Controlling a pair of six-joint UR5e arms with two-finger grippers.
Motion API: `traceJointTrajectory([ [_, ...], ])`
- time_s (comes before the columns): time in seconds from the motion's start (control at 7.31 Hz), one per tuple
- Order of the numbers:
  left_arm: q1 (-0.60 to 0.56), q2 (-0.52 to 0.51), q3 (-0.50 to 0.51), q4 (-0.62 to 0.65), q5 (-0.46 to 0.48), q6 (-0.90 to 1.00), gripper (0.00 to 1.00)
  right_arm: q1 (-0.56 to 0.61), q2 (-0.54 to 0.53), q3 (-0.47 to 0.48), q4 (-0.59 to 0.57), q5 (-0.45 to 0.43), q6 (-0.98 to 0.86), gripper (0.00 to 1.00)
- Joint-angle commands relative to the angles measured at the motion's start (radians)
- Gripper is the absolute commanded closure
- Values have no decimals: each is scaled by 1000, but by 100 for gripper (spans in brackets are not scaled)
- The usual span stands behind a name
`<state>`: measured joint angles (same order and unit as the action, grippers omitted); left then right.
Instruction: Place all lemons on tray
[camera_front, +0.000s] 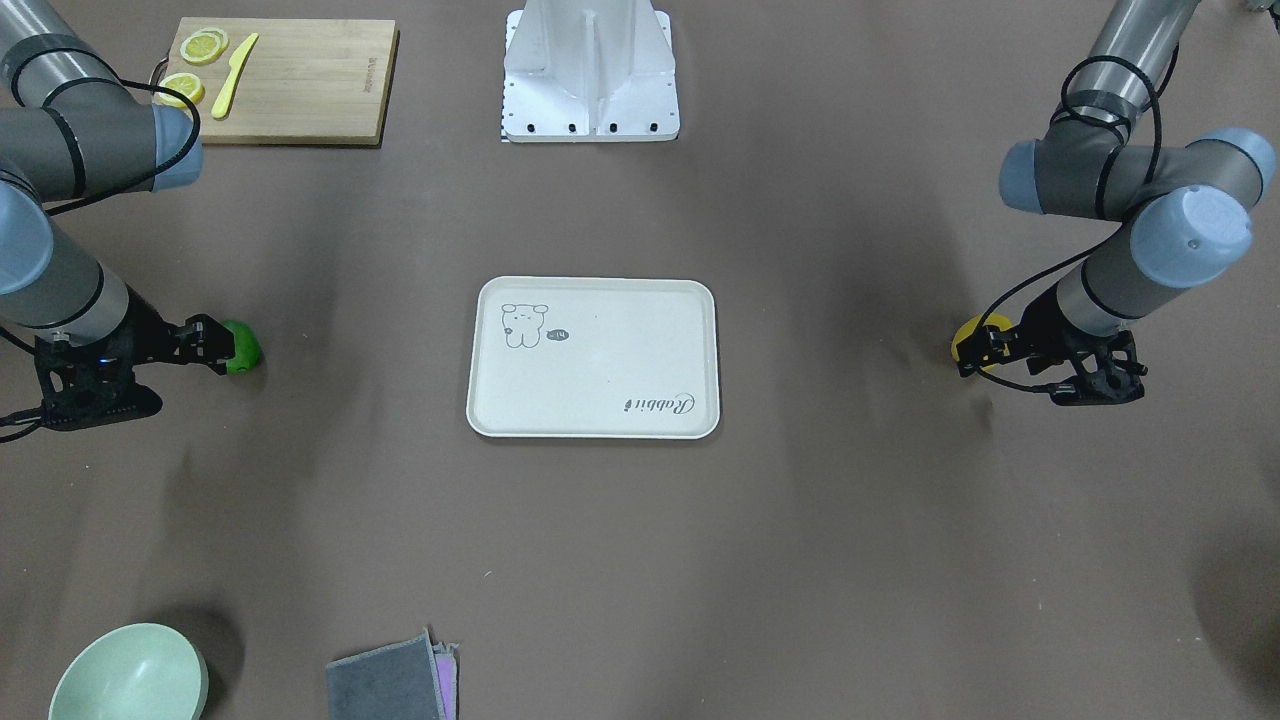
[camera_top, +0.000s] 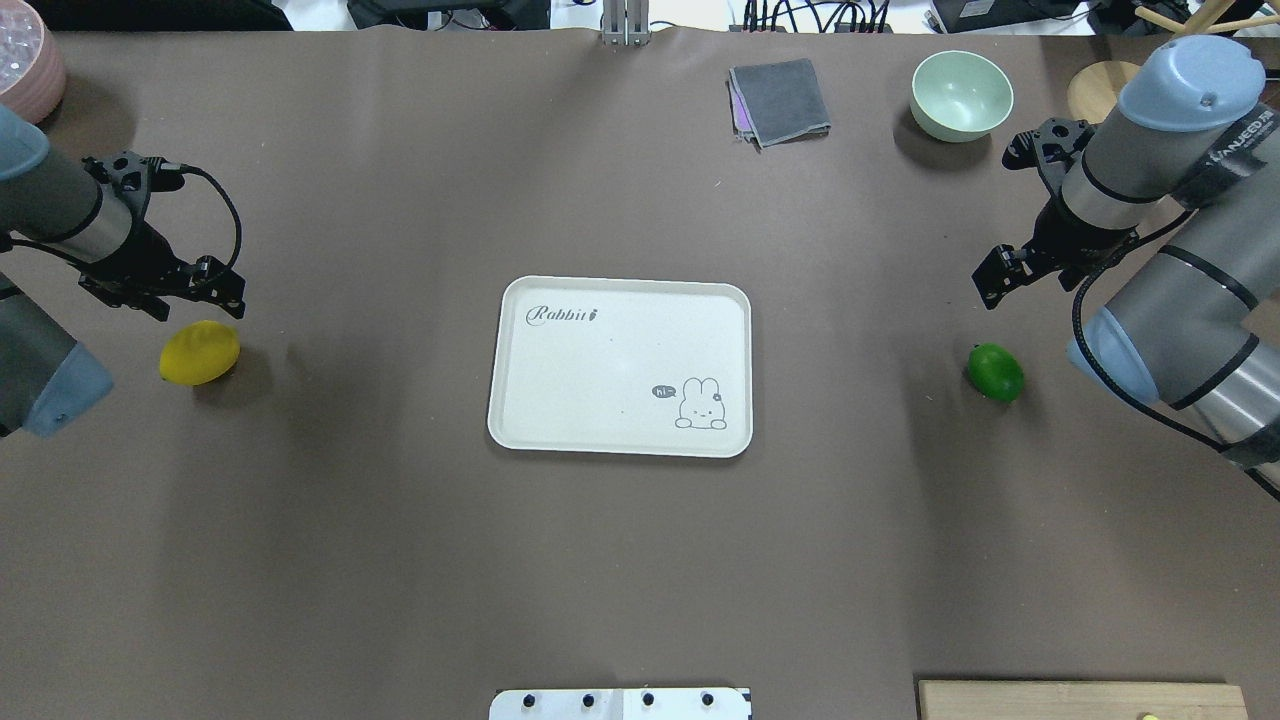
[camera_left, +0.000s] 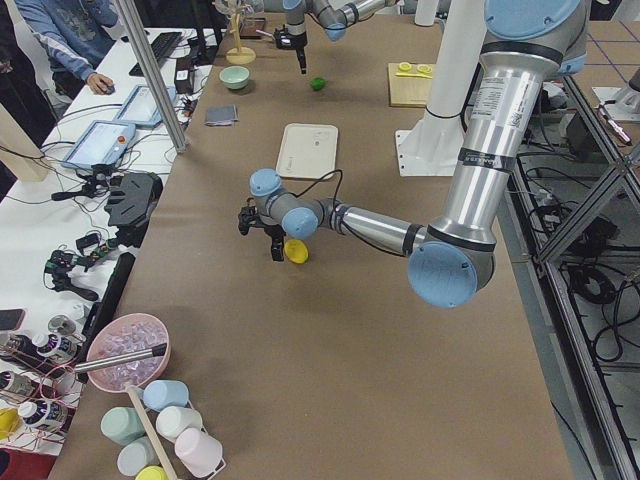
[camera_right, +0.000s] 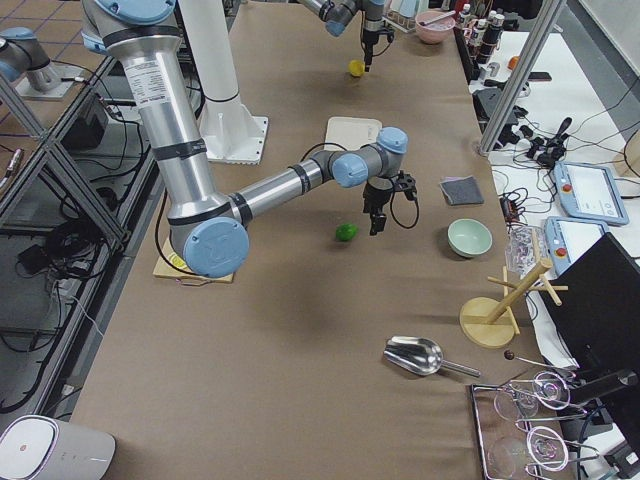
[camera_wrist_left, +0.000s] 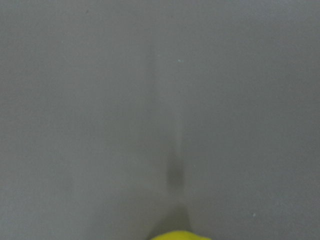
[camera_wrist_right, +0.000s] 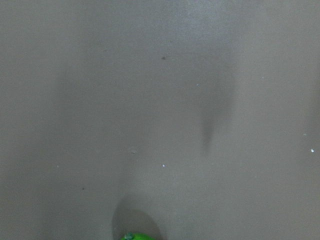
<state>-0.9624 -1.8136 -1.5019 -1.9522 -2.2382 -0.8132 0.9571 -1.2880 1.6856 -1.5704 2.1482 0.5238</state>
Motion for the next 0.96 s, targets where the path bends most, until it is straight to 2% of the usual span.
traceJointTrajectory([
  [0.0, 1, -7, 15, -31, 0, -4, 2, -30, -103, 38, 175, -31, 131, 3],
  [0.14, 1, -9, 15, -34, -1, -3, 2, -59, -144, 86, 193, -60, 177, 3],
  [0.41, 1, -3, -6, -39, -1, -15, 2, -150, -256, 249, 194, -121, 310, 3],
  [0.55, 2, 32, -20, -89, 0, -47, 2, -196, -289, 275, 194, -155, 338, 3],
  [0.68, 2, 72, -20, -158, 2, -67, 2, -234, -271, 264, 193, -166, 350, 3],
  [0.82, 2, 85, -21, -165, 3, -66, 2, -239, -258, 237, 194, -166, 340, 3],
])
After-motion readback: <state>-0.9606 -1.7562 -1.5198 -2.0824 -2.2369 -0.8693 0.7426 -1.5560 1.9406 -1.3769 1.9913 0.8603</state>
